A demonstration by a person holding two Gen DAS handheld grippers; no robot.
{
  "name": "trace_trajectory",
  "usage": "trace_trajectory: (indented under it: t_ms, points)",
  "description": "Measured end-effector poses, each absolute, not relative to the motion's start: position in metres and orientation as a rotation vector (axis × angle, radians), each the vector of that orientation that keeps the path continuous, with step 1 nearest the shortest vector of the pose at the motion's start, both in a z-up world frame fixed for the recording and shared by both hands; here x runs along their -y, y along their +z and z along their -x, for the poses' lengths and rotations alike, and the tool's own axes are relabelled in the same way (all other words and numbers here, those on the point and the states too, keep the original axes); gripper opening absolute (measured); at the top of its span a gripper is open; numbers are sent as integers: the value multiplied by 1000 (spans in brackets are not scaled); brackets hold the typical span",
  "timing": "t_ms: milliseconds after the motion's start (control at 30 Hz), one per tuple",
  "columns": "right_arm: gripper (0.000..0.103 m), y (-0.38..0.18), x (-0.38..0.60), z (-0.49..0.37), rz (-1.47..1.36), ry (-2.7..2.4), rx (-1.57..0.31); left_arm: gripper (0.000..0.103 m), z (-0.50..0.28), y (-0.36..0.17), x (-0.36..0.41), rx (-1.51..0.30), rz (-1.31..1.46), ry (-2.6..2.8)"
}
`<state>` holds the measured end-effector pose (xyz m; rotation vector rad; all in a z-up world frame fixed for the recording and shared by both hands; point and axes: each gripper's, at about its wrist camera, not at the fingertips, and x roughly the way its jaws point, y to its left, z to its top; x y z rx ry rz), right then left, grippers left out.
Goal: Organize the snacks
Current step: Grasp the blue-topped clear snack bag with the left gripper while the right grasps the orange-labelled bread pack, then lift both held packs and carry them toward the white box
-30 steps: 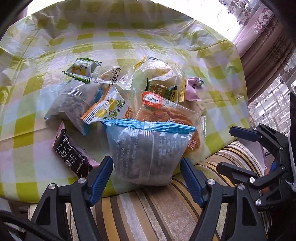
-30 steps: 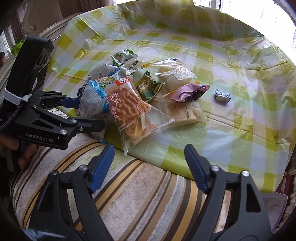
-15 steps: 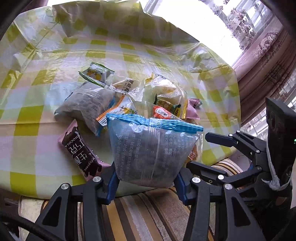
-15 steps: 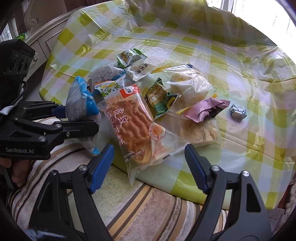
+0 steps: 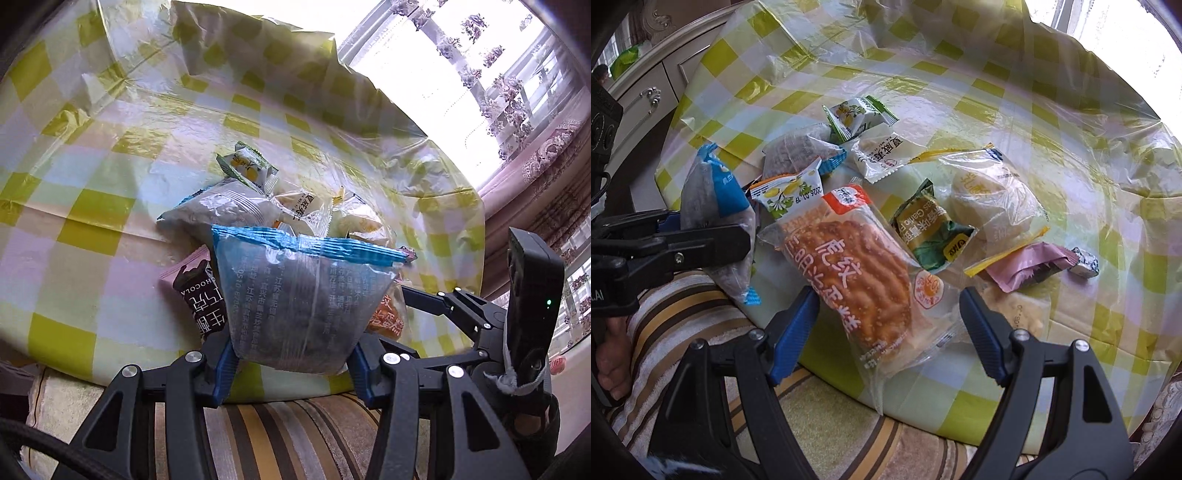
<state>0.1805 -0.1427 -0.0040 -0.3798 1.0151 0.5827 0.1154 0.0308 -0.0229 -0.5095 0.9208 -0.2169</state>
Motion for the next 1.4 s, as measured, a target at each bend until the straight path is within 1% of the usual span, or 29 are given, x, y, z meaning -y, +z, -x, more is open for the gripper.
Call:
trace_trajectory:
  t_ms: [267,400,500,533,567,600,633,667,700,867,1067,1400]
  points:
    - [89,2,132,-185,453,577,-960,52,-114,-24,-33,-917,523,-210]
    - [90,2,122,-184,522,607,-937,52,-115,-26,-33,-921,530,-209]
    - [90,-7,117,-187,521,653,-986,52,-115,-26,-34,-922,536,-205]
    - [89,-11,116,-188,517,661,-1004,52,-115,-26,-34,-921,536,-204]
    - [82,-14,116,-187,521,657,-1010,52,-115,-26,-34,-920,535,-204]
    - [79,-15,116,-187,522,651,-1012,52,-115,-26,-34,-920,533,-205]
    - [66,-15,116,-186,507,664,-1014,52,-115,-26,-34,-918,531,-204]
    - [56,-14,117,-185,486,681,-1024,52,-114,-25,-34,-914,528,-203]
    - [53,-14,119,-184,466,691,-1033,52,-114,-24,-33,-909,525,-201]
    - [51,-6,128,-177,422,665,-1007,52,-111,-16,-28,-890,488,-185]
    - [50,13,154,-167,315,637,-963,51,-106,-1,-21,-854,433,-157]
    - [50,36,201,-155,197,561,-929,51,-109,17,8,-850,397,-198]
